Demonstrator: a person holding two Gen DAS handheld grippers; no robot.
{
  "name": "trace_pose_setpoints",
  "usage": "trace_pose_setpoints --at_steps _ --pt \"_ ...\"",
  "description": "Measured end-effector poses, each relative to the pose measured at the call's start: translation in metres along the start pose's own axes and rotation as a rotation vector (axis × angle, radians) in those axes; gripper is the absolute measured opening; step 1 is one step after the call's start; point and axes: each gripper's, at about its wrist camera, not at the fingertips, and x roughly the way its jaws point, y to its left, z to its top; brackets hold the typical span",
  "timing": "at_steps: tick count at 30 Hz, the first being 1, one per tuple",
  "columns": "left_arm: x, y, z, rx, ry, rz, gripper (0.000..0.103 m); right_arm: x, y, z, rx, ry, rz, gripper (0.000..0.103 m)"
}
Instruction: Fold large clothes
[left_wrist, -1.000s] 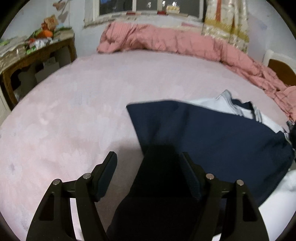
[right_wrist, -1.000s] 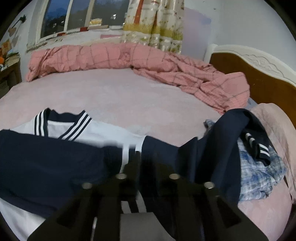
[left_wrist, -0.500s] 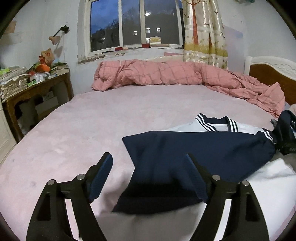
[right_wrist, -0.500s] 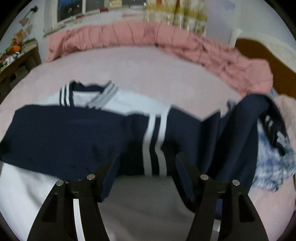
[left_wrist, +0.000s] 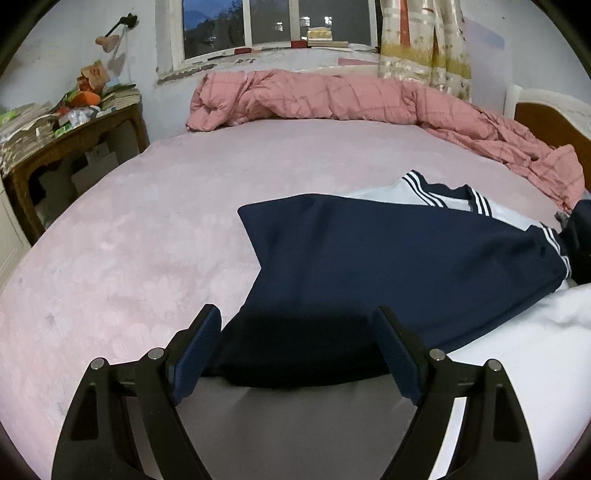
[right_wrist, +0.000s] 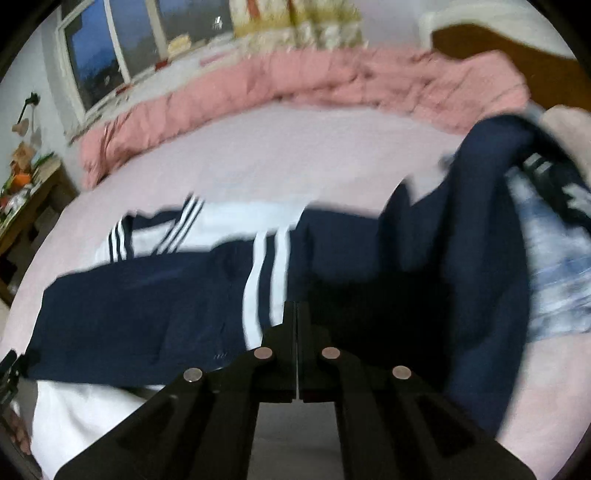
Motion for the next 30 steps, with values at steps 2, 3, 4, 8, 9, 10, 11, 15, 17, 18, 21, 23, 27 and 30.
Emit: trace_pose_setpoints --at_steps 2,3,4,8,9,10,11,15,17,18,21,23,27,30 --pt "-0.001 -0.001 0.000 0.004 -0.006 0.001 0.083 -0.012 -0.004 0.006 -0.014 -0.001 0.002 0.000" --pt "-0.001 -0.002 -0.001 0.012 -0.006 0.002 0.083 -0.014 -0.005 0.008 -0.023 0.011 0.007 0.000" --pt "-0.001 -0.005 -0.001 0.024 -0.006 0.004 0.083 -0.016 -0.007 0.009 -0.029 0.014 0.008 0.000" --pt "0.000 -0.018 -0.004 0.090 -0.014 0.033 0.083 -0.025 -0.017 0.013 -0.019 -0.014 -0.042 0.001" --pt "0.001 -0.022 -0.006 0.109 -0.015 0.051 0.083 -0.027 -0.021 0.015 -0.013 -0.015 -0.045 0.003" --pt "0.002 -0.027 -0.008 0.132 -0.012 0.060 0.083 -0.029 -0.024 0.016 -0.007 -0.017 -0.039 0.008" --pt "0.002 -0.030 -0.009 0.151 -0.012 0.064 0.083 -0.033 -0.027 0.017 -0.001 -0.021 -0.030 0.013" --pt "-0.001 -0.034 -0.009 0.172 -0.035 0.078 0.083 -0.051 -0.048 0.025 0.039 -0.078 0.015 0.045" --pt "-0.004 -0.032 -0.008 0.164 -0.045 0.071 0.083 -0.060 -0.057 0.028 0.051 -0.102 0.020 0.051" --pt "-0.007 -0.031 -0.007 0.160 -0.061 0.060 0.083 -0.067 -0.066 0.031 0.071 -0.115 0.034 0.051" --pt "-0.023 -0.030 -0.004 0.144 -0.149 0.024 0.084 -0.078 -0.090 0.039 0.125 -0.154 0.057 0.054" --pt "-0.031 -0.027 -0.003 0.114 -0.206 -0.007 0.089 -0.078 -0.102 0.042 0.179 -0.176 0.043 0.055" --pt "-0.025 -0.022 -0.006 0.074 -0.199 -0.006 0.089 -0.056 -0.125 0.043 0.230 -0.158 0.062 0.052" --pt "-0.021 -0.025 -0.005 0.082 -0.187 -0.001 0.089 -0.042 -0.133 0.042 0.234 -0.154 0.057 0.049"
